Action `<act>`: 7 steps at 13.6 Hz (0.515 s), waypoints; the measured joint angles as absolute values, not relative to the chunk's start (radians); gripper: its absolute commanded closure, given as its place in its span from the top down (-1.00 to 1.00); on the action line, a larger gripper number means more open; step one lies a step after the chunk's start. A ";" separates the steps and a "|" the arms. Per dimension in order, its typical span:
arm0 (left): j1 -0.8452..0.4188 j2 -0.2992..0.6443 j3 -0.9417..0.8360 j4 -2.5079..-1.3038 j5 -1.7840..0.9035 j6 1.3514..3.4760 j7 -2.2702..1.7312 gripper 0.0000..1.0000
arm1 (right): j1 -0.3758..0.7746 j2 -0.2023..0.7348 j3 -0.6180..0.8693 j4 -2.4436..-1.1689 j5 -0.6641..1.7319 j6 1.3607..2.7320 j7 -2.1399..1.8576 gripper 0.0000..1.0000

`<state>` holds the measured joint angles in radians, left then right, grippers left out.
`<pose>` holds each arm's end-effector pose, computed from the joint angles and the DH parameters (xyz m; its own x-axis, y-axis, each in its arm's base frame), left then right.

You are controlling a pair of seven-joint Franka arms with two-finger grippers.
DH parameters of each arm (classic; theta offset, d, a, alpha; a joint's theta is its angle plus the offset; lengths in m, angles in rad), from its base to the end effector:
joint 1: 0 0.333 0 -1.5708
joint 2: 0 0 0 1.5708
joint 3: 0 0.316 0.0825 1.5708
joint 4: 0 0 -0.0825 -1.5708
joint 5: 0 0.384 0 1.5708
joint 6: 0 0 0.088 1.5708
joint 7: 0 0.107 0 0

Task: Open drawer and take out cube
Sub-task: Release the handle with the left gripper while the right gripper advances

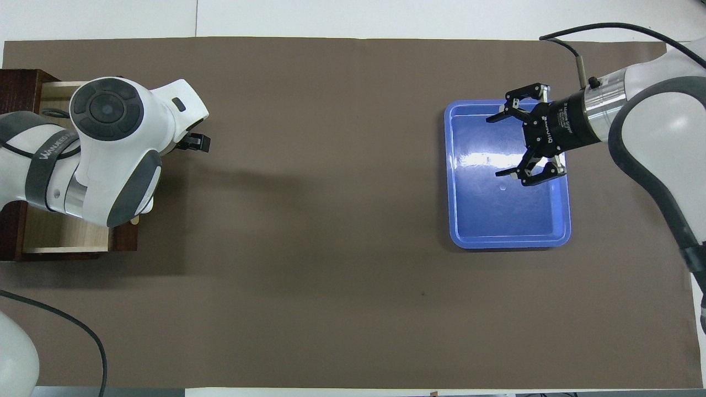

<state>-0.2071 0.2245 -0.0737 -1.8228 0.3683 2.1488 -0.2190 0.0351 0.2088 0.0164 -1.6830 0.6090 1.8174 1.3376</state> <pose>0.6097 -0.1575 0.4249 0.9558 -0.2603 0.1370 -0.2143 -0.9353 -0.2817 0.6179 0.0783 0.4831 0.0939 -0.8247 -0.5578 -0.9944 -0.1046 -0.0128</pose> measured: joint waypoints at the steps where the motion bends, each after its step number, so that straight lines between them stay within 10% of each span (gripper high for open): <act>1: -0.208 0.226 -0.075 -1.801 0.360 2.120 -0.219 1.00 | 0.045 0.212 0.017 -1.683 0.625 1.825 1.353 1.00; 7: -0.200 0.235 -0.054 -1.585 0.221 1.866 -0.299 1.00 | 0.150 0.341 0.018 -1.573 0.680 1.850 1.416 1.00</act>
<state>-0.2002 0.2348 -0.0544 -1.5849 0.2212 1.8661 -0.2993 0.1498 0.3413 0.0182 -1.5732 0.6801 1.8504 1.4163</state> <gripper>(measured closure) 0.000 0.000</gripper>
